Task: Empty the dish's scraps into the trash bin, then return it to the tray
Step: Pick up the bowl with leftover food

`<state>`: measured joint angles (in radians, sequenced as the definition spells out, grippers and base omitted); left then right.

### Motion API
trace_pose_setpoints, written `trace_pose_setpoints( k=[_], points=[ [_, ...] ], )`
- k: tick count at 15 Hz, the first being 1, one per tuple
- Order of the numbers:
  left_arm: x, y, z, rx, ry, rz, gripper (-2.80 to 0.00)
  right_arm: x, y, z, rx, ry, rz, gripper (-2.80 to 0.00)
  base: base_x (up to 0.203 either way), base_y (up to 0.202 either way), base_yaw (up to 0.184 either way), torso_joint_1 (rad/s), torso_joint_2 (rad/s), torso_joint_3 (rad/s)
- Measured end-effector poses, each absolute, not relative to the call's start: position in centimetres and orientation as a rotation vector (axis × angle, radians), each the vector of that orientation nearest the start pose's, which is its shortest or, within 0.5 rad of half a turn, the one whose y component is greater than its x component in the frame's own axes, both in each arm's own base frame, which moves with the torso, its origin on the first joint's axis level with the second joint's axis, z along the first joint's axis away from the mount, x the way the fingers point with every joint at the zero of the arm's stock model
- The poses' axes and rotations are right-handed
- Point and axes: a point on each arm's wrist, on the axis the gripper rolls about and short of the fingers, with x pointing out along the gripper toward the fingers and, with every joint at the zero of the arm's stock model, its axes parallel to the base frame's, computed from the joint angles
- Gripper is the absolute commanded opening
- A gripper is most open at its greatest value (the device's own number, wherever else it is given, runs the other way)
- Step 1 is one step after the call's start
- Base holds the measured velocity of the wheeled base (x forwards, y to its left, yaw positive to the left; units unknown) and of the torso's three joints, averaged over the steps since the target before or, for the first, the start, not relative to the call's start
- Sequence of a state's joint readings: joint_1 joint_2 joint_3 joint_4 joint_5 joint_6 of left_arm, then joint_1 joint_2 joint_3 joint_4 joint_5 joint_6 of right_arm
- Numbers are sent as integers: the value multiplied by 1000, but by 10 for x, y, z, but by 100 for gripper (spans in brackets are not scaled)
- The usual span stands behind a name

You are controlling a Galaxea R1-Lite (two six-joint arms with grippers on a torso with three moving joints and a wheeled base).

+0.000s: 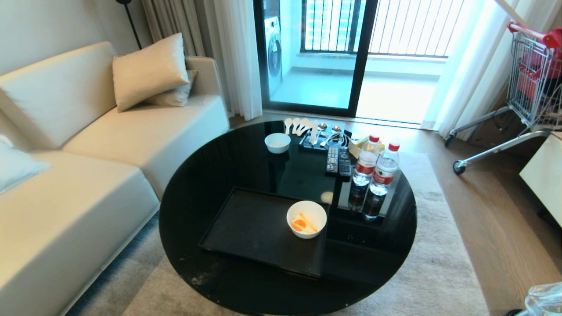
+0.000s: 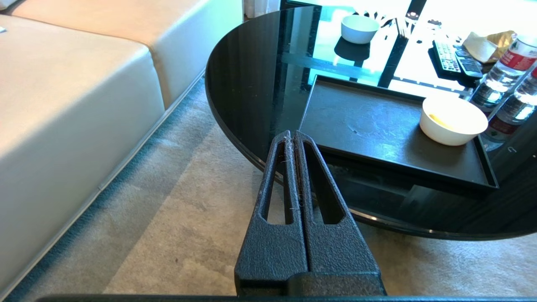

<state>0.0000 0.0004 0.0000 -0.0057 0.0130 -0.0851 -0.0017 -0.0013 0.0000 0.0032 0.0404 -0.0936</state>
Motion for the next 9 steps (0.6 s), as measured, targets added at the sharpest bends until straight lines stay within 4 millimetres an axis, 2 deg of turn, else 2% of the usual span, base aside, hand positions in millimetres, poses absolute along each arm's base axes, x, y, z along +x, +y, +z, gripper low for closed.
trace_pose_setpoints(
  k=[9],
  points=[
    [-23, 0, 76, -85, -5, 13, -280, -24, 1, 80, -123, -19, 56, -280, 0, 0, 0, 0, 0, 0]
  ],
)
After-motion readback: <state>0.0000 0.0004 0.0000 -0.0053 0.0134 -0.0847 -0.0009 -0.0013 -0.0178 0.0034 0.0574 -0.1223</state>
